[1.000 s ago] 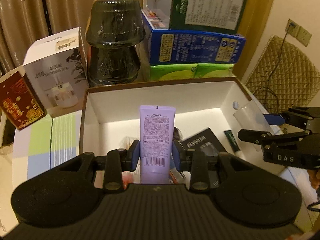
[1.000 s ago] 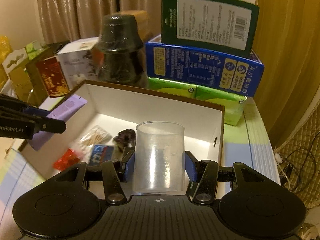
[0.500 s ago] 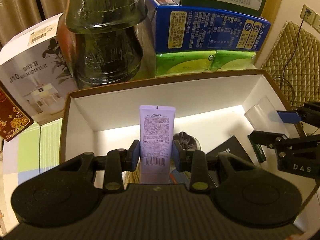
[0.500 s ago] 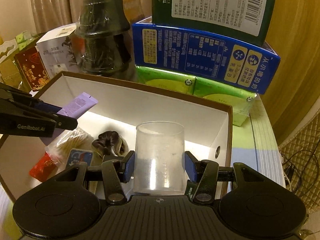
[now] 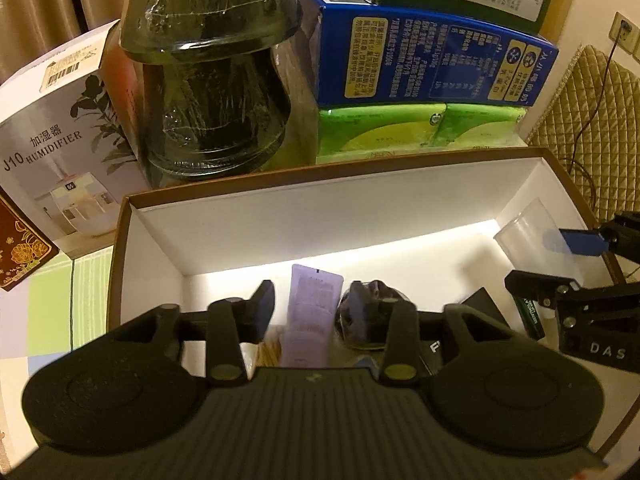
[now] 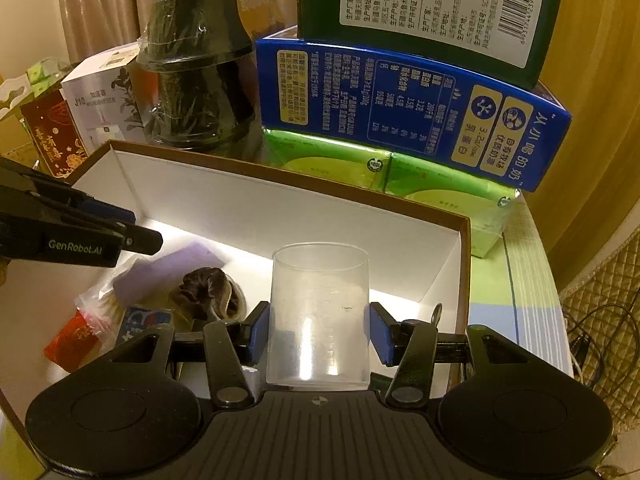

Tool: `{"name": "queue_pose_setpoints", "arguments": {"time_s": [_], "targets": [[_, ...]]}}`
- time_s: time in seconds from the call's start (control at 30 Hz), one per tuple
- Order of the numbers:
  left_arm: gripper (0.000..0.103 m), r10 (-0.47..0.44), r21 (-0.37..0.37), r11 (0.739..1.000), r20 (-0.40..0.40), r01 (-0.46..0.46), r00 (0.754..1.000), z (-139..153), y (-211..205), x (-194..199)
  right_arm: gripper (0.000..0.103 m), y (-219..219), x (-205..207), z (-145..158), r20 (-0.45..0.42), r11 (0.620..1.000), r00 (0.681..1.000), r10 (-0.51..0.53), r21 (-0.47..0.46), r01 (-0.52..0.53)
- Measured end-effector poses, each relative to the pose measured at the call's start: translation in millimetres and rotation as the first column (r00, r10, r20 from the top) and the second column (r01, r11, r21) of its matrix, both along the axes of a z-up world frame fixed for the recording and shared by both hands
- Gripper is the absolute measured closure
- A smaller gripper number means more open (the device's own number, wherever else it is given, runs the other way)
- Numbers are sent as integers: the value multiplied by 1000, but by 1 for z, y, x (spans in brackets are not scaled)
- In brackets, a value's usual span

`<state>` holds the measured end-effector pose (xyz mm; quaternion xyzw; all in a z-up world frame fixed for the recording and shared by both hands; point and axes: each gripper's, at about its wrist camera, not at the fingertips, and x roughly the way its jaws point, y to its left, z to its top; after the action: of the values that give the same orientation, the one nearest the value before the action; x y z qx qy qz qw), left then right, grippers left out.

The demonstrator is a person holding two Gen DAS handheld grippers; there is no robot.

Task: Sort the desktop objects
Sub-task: 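Lower the tube into the box and open the left tool while the right tool releases the cup inside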

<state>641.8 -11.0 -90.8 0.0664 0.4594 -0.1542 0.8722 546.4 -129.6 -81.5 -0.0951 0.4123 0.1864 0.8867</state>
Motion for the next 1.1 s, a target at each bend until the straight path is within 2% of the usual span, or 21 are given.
{"name": "queue_pose_setpoints", "arguments": {"time_s": [0.3, 0.43, 0.5, 0.57, 0.63, 0.73, 0.87, 1.1], "targets": [[62, 3, 3, 1000, -2, -3, 1000, 1, 7, -2, 54, 2, 3, -4, 4, 1000, 1000, 0, -22, 0], [54, -3, 19, 1000, 12, 3, 1000, 3, 7, -5, 54, 3, 5, -6, 20, 1000, 1000, 5, -29, -4], [51, -2, 19, 1000, 19, 2, 1000, 4, 8, -6, 53, 3, 4, -6, 54, 1000, 998, 15, -26, -14], [50, -3, 14, 1000, 24, 3, 1000, 6, 9, -8, 38, 4, 1, -5, 83, 999, 996, 28, -26, -26], [46, -3, 7, 1000, 29, 3, 1000, 9, 10, -10, 28, 3, -3, -2, 122, 999, 992, 27, -24, -25], [40, -4, 3, 1000, 44, 4, 999, 15, 11, -19, 26, 0, -8, 5, 132, 1000, 991, 22, 13, -24], [31, 10, 8, 1000, 59, -10, 998, 21, 14, -32, 15, -7, -25, 13, 107, 996, 994, 23, 81, -32], [20, 32, 10, 999, 81, -33, 996, 36, 21, -60, 6, -18, -54, 22, 81, 990, 997, 2, 140, -13]]}}
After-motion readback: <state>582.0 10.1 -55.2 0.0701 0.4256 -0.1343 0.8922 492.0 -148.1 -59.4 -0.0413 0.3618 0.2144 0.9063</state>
